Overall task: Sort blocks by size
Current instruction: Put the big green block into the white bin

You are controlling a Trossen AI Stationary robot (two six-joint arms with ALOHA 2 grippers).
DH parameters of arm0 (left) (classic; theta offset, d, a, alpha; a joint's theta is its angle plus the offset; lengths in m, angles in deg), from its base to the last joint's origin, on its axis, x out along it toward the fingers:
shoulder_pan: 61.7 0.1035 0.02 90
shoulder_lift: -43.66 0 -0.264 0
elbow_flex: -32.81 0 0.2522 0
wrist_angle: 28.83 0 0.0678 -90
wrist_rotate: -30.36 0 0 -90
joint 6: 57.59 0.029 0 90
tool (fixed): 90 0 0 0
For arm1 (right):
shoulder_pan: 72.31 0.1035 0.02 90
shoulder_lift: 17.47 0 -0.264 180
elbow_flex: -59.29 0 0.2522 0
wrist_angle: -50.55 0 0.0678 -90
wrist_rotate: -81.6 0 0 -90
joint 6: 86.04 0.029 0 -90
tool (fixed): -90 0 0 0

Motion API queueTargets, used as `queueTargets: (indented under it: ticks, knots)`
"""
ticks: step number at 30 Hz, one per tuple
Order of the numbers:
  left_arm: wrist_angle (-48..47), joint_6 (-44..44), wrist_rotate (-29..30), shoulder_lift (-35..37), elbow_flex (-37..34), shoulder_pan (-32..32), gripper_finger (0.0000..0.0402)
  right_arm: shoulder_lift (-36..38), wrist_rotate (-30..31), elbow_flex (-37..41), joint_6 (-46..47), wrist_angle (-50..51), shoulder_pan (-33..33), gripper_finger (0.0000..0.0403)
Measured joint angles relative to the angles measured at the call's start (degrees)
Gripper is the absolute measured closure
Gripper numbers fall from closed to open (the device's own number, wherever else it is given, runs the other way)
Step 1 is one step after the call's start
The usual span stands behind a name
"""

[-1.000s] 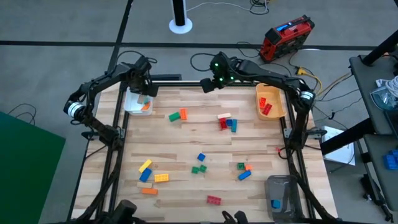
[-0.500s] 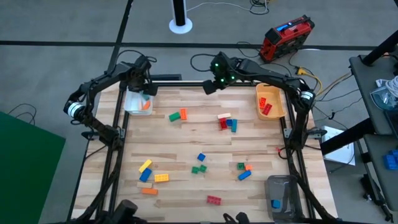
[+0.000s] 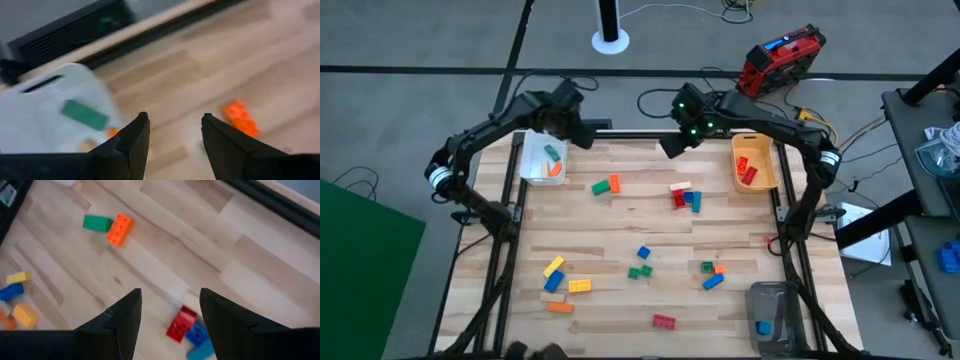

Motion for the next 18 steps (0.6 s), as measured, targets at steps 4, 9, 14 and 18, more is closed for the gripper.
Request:
queueTargets:
  ticks: [4,9,14,18]
  knots:
    - [0.12,-1.98,-1.67,0.00,-0.19,-5.81,0.0243,2.09,0.03,0.13,0.29,3.32,1.45,0.0211]
    - [-0.02,-5.12,-1.91,-0.07,-2.22,-12.57,0.0243,4.15,2.38,0.22,0.35,6.52,5.19,0.0211]
    - [0.78,-5.56,-1.89,-1.10,-2.87,-16.15,0.0243,6.78,6.23,0.24,1.19,9.51,10.02,0.0211]
    - [1.13,-5.96,-1.85,-2.72,-2.87,-16.50,0.0243,8.98,6.81,0.66,3.47,9.99,12.98,0.0211]
